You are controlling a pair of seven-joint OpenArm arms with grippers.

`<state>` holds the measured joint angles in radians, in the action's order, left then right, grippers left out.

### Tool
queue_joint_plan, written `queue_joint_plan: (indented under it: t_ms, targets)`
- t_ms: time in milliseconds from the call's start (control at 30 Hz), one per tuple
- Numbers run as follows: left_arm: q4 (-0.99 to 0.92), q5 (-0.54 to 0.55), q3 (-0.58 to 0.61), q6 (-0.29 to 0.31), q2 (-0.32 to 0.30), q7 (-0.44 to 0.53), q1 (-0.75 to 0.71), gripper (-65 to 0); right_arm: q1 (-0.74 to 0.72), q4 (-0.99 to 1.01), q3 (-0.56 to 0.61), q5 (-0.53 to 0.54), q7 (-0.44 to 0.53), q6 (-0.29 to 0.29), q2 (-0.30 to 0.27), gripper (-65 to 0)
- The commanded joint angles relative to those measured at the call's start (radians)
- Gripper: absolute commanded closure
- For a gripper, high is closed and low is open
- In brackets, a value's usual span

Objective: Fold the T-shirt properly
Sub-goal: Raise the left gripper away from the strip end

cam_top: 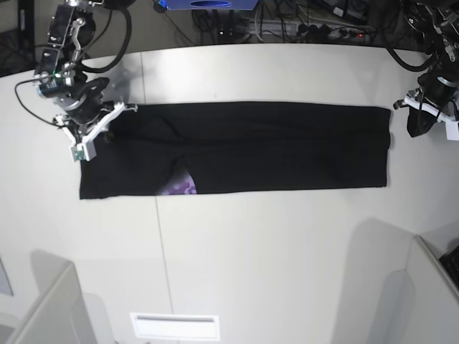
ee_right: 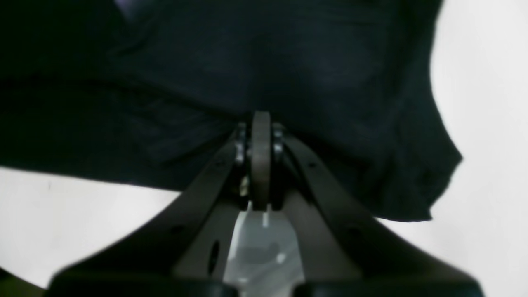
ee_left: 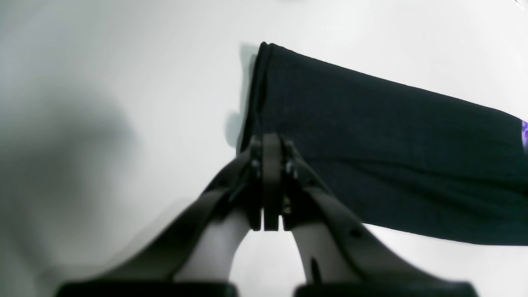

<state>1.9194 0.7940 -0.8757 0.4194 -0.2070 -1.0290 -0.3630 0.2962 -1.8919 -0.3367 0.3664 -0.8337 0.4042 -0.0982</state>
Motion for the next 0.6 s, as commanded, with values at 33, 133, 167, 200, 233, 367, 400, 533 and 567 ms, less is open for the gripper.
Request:
queue_joint_plan:
  t_ms: [33,133,167,200,233,367,400,533,567]
  targets:
    - [0.016,0.011,-0.007,0.002,-0.026,0.089,-0.003,0.0,0.018,-0.044,-0.008,0.009,0.023,0.011,-0.011,0.0]
    - [0.016,-0.06,0.002,0.002,-0.05,0.207,-0.046,0.0,0.056,-0.093,-0.008,0.009,0.023,0.011,-0.018,0.0]
    - [0.015,-0.08,0.002,0.002,-0.052,0.237,-0.051,0.0,0.067,-0.102,-0.008,0.009,0.023,0.011,-0.018,0.0]
    - [0.013,-0.107,0.002,0.005,-0.053,0.266,-0.052,0.0,0.076,-0.108,-0.009,0.007,0.023,0.011,-0.019,0.0]
    - [0.013,-0.14,-0.001,0.023,-0.053,0.289,-0.054,0.0,0.084,-0.108,-0.009,0.007,0.023,0.011,-0.019,0.0]
    - [-0.059,-0.27,-0.007,0.24,-0.067,0.335,-0.047,0.0,0.114,-0.108,-0.009,0.006,0.024,0.011,-0.018,0.0]
    - [-0.084,-0.301,-0.009,0.279,-0.076,0.336,-0.044,0.0,0.117,-0.108,-0.009,0.006,0.024,0.011,-0.015,0.0]
    - [-0.151,-0.325,-0.083,0.279,-0.091,0.336,-0.035,0.0,0.139,-0.108,-0.009,0.006,0.026,0.011,-0.015,0.0]
    - [-0.163,-0.315,-0.106,0.279,-0.091,0.335,-0.021,0.0,0.142,-0.108,-0.009,0.006,0.027,0.011,-0.015,0.0]
